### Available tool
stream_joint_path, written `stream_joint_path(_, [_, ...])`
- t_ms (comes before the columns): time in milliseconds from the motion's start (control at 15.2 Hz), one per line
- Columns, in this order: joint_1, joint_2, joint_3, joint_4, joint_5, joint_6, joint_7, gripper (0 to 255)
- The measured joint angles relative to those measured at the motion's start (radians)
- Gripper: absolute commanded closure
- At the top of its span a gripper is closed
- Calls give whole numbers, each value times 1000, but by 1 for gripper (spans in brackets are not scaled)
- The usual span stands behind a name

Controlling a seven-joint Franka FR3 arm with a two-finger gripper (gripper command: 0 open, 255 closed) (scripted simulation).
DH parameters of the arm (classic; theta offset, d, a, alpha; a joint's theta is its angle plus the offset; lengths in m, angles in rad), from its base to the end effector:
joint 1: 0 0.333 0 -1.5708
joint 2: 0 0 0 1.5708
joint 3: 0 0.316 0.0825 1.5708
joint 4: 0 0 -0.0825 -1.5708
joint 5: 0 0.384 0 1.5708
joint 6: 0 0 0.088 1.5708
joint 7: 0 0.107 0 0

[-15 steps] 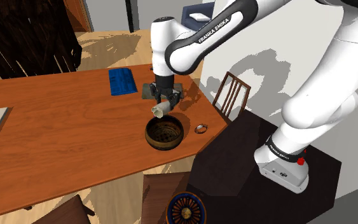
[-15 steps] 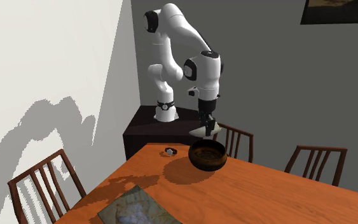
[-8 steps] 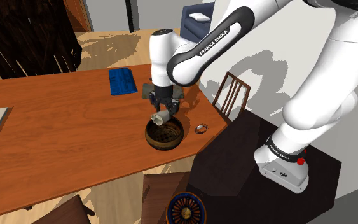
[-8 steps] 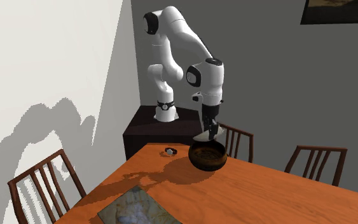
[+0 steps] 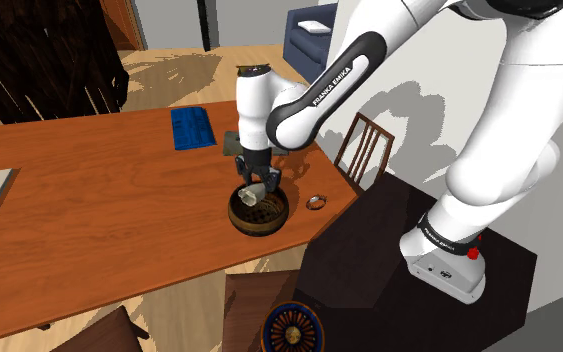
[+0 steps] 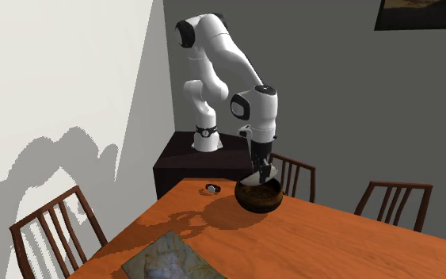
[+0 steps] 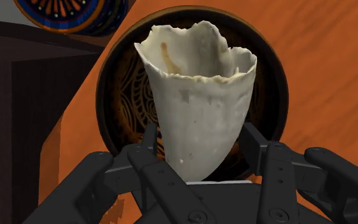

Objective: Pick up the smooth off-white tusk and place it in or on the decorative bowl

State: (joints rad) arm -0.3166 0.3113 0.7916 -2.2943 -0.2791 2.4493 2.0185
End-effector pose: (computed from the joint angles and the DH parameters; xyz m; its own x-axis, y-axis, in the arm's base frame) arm 0.4622 0.2441 0.2492 0.2263 -0.9736 -0.0313 -0.9721 -0.2278 0.0555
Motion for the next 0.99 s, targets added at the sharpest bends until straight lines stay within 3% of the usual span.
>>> stream_joint_path(132, [19, 30, -23, 0, -33, 22, 23, 255])
stream_joint_path(594, [26, 41, -33, -2, -47, 33, 31, 255])
stream_joint_path(660, [26, 41, -33, -2, -47, 33, 31, 0])
stream_joint_path(990, [26, 41, -33, -2, -48, 33, 31, 0])
